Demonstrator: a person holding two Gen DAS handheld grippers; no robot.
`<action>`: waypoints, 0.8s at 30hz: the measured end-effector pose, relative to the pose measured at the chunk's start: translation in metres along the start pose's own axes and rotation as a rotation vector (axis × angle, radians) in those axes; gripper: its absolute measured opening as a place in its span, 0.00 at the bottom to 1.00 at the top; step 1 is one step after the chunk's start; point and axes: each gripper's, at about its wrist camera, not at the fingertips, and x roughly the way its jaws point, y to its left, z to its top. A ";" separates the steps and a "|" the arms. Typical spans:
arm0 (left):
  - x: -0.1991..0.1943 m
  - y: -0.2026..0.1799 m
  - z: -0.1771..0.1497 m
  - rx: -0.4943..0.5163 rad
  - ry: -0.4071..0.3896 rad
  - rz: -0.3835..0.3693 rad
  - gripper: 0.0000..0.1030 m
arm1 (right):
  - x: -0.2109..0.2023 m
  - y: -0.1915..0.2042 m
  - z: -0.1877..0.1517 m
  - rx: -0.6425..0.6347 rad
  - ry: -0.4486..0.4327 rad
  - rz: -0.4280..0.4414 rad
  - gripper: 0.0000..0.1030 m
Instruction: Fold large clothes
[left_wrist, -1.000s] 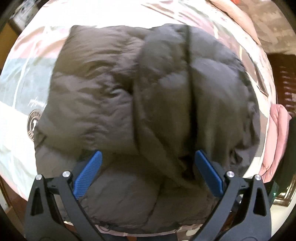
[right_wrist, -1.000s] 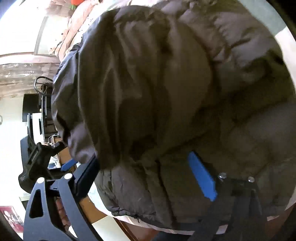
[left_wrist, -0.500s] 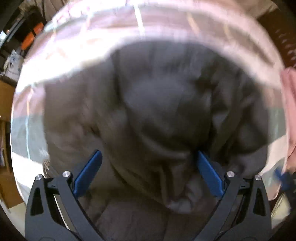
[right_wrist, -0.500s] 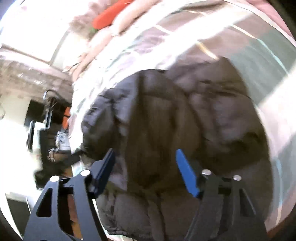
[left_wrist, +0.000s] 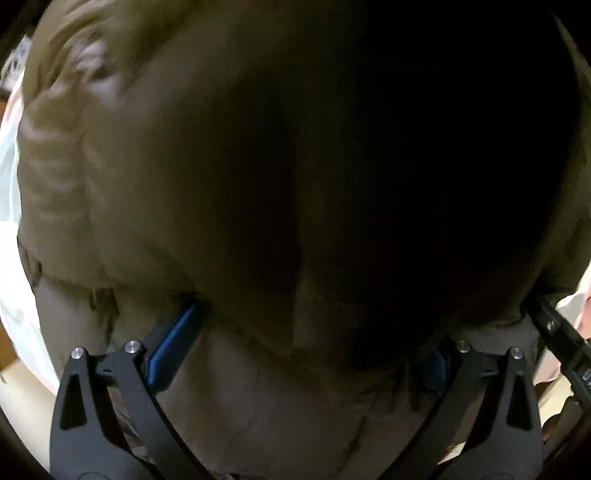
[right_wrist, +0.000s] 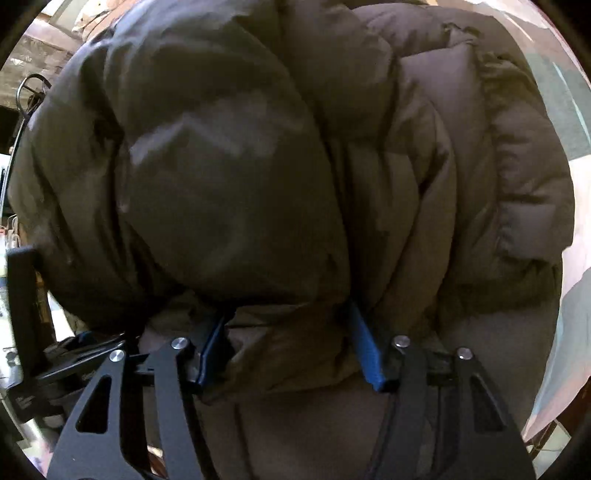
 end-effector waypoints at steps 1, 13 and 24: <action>-0.005 0.003 0.001 -0.013 -0.009 -0.017 0.98 | -0.011 -0.004 0.001 0.032 -0.012 0.036 0.59; -0.025 -0.008 -0.003 -0.007 -0.066 0.018 0.98 | -0.084 0.123 0.122 -0.232 -0.228 0.138 0.60; -0.007 -0.009 -0.017 -0.010 -0.013 -0.005 0.98 | 0.018 0.168 0.120 -0.481 -0.026 -0.107 0.67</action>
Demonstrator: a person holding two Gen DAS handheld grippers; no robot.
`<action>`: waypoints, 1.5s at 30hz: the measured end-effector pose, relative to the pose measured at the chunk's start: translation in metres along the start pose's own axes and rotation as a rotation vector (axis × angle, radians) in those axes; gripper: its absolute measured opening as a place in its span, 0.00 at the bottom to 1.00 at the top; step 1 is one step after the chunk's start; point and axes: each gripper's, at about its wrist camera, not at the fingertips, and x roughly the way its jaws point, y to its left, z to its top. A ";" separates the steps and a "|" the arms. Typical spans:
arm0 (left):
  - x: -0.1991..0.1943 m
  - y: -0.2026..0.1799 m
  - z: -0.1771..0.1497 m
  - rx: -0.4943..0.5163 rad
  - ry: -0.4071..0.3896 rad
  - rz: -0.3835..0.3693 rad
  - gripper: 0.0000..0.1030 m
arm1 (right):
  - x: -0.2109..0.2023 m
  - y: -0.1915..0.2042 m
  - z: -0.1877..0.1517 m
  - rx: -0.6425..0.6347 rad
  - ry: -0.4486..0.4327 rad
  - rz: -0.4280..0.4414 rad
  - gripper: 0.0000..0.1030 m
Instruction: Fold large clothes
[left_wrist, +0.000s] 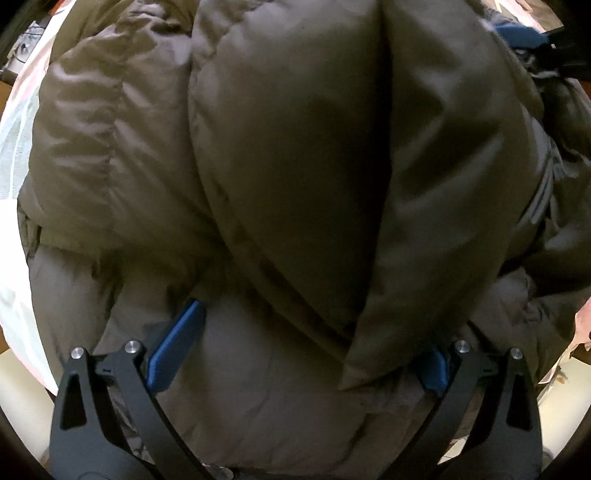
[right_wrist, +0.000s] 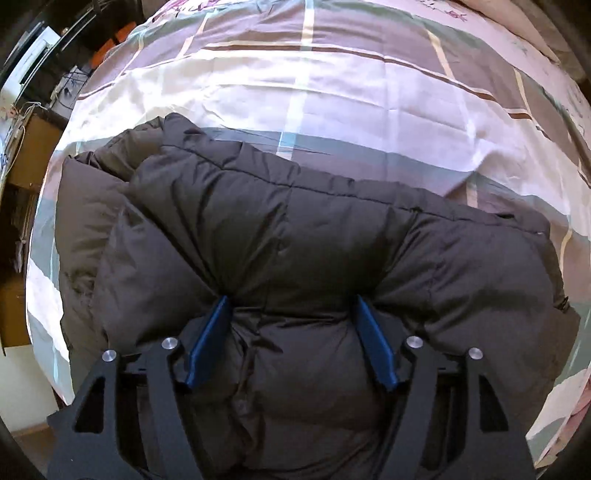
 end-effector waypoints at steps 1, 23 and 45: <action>0.001 0.001 -0.003 0.000 -0.001 -0.003 0.98 | -0.019 -0.008 -0.002 0.032 -0.068 0.033 0.65; -0.066 0.007 -0.014 0.091 -0.140 0.080 0.98 | -0.057 -0.089 -0.173 0.255 -0.069 0.007 0.66; -0.059 0.047 -0.077 0.032 -0.097 0.003 0.98 | -0.068 -0.094 -0.269 0.400 -0.053 0.081 0.80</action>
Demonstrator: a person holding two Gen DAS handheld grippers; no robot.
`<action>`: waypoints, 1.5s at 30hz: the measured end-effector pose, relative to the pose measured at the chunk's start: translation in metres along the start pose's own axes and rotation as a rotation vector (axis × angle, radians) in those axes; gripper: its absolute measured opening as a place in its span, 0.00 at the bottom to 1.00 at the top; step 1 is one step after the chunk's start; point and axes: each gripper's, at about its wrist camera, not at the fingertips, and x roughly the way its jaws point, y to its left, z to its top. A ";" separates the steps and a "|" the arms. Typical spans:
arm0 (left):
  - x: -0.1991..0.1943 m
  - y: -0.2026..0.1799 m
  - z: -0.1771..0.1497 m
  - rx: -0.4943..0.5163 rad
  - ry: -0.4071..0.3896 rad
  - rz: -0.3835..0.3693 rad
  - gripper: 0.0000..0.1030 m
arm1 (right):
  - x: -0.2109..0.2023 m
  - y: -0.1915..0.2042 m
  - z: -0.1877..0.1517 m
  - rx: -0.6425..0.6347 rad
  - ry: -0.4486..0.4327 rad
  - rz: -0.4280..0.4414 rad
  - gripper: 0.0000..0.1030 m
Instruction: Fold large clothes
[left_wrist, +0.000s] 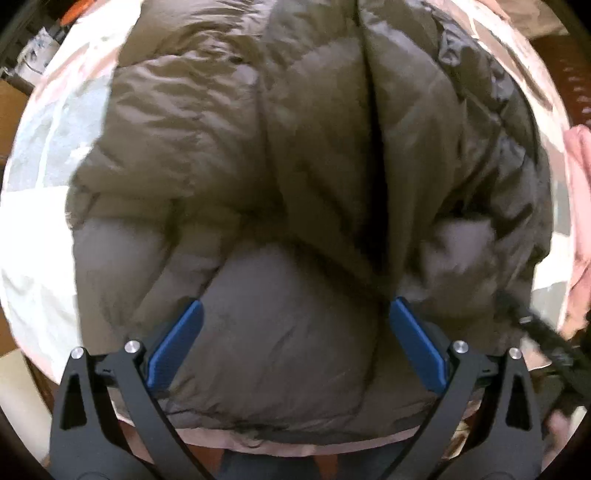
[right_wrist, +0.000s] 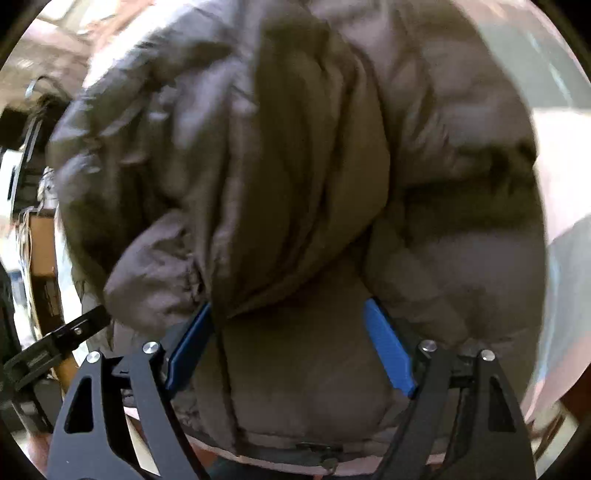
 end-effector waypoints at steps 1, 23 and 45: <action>0.002 0.005 -0.008 -0.001 0.005 0.005 0.98 | -0.007 0.002 -0.005 -0.017 -0.018 0.000 0.80; 0.019 0.147 -0.113 -0.175 0.086 0.100 0.98 | 0.058 0.241 0.106 -0.461 0.070 -0.171 0.63; 0.069 0.234 -0.140 -0.367 0.149 0.012 0.98 | 0.170 0.401 0.121 -0.725 0.115 -0.258 0.59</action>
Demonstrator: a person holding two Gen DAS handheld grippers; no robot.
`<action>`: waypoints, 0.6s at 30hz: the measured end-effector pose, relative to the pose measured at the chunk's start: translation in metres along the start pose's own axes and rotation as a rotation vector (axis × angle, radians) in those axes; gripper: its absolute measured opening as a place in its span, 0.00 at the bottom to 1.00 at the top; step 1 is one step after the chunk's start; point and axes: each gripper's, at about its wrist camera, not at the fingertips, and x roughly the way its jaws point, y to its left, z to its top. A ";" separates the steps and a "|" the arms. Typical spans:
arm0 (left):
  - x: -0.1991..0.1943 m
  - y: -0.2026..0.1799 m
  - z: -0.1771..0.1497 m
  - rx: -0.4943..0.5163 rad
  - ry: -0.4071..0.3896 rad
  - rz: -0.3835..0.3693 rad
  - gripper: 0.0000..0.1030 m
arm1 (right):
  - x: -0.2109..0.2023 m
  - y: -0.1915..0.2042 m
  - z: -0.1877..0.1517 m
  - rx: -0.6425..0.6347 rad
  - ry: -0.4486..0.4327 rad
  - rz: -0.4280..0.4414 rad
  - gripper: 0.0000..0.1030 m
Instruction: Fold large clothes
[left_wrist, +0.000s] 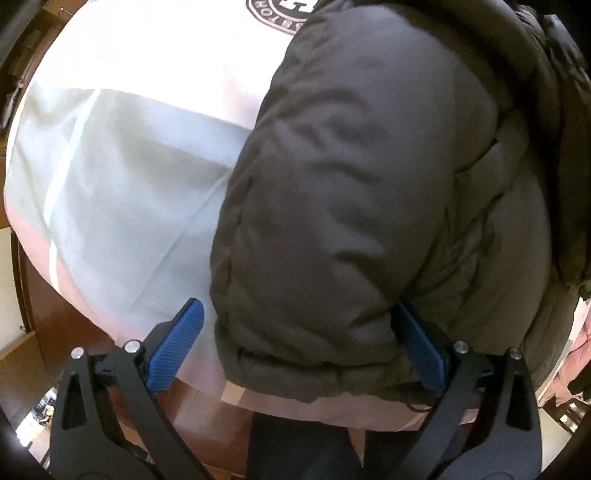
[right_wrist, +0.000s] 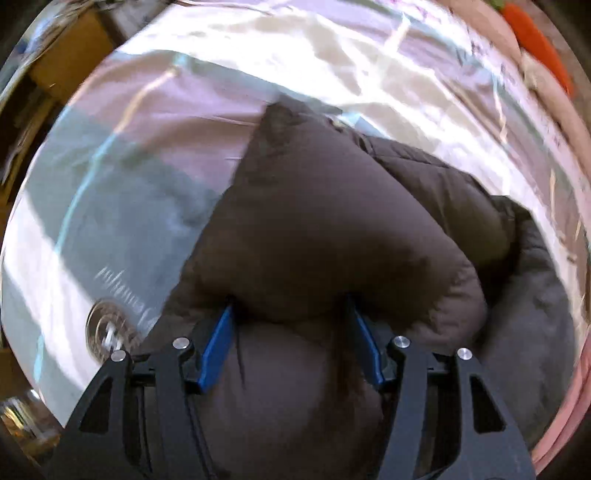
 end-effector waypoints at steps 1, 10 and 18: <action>0.006 0.004 -0.002 0.004 0.002 -0.003 0.98 | 0.005 -0.001 0.005 0.012 0.008 -0.004 0.59; 0.019 0.017 -0.011 0.008 0.002 -0.020 0.98 | -0.045 -0.003 -0.023 0.012 -0.122 0.097 0.62; -0.008 0.018 0.007 0.054 -0.030 0.016 0.98 | -0.123 -0.083 -0.186 0.140 -0.217 0.289 0.94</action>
